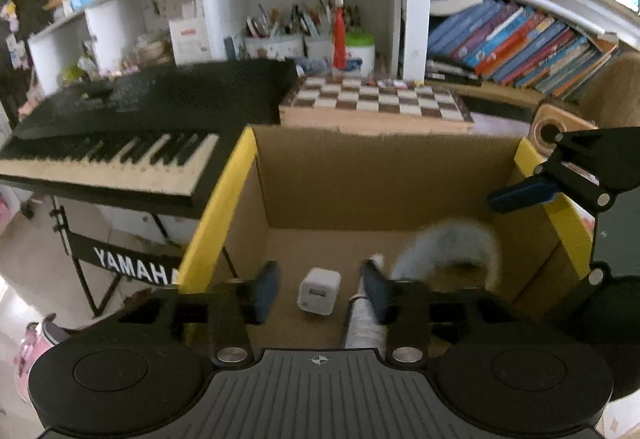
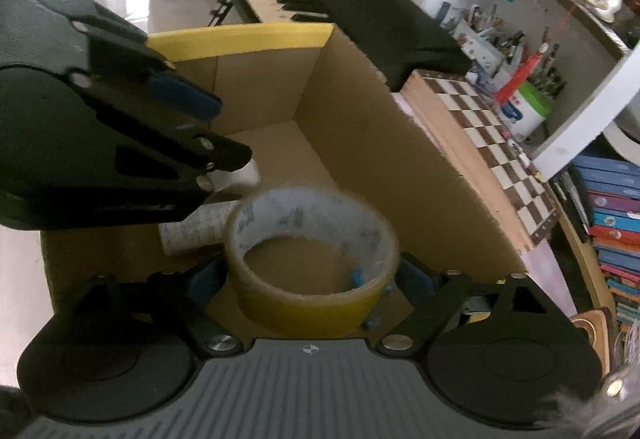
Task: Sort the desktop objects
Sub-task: 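Lower the plug and tape into the yellow box and open both grippers, then withdraw both tools from the box back toward the table objects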
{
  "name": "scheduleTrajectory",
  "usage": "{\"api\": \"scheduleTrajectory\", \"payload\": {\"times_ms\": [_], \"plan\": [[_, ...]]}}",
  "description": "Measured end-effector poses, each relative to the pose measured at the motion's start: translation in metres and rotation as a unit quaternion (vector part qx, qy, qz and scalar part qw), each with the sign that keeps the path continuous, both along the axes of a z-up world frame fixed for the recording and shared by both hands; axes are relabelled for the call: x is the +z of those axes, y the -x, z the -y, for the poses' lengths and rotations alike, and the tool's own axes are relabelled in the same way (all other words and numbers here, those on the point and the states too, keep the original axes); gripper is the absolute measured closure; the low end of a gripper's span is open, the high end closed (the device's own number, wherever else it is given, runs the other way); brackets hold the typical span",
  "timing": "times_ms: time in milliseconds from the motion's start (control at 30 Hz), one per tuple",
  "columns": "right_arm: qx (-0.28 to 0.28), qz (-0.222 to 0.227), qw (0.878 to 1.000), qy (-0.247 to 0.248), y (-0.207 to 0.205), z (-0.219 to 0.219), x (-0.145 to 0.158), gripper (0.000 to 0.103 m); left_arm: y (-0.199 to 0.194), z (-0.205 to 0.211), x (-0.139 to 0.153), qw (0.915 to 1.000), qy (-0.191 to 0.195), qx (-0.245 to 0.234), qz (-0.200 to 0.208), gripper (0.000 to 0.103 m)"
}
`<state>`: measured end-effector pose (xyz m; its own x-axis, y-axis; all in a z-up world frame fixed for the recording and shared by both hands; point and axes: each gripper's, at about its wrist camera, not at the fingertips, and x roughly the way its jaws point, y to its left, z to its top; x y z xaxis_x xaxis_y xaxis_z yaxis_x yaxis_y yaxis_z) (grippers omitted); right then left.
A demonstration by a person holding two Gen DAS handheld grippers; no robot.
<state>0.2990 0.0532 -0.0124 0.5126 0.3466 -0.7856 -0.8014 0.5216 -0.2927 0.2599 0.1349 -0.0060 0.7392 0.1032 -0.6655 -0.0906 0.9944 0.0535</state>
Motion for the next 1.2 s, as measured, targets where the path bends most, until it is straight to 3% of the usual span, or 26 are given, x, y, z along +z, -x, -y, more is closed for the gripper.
{"api": "scheduleTrajectory", "payload": {"times_ms": [267,433,700,1000,1200], "plan": [[-0.053,0.032,0.996,-0.064,0.010,0.025,0.029,0.012,0.025,0.003,0.026,0.9986,0.002,0.007,0.053,0.034],[-0.087,0.061,0.988,-0.110,0.025,0.048,0.049,0.012,0.046,0.003,0.045,0.9962,0.010,0.024,0.083,0.018],[-0.197,0.070,0.956,-0.206,0.051,0.088,0.070,0.012,0.080,-0.001,0.059,0.9923,0.027,0.049,0.110,0.016],[-0.261,0.117,0.927,-0.244,0.100,0.120,0.080,0.012,0.121,-0.008,0.062,0.9898,0.049,0.060,0.120,0.016],[-0.291,0.126,0.915,-0.251,0.133,0.131,0.080,0.012,0.148,-0.010,0.060,0.9896,0.052,0.056,0.122,0.016]]}}
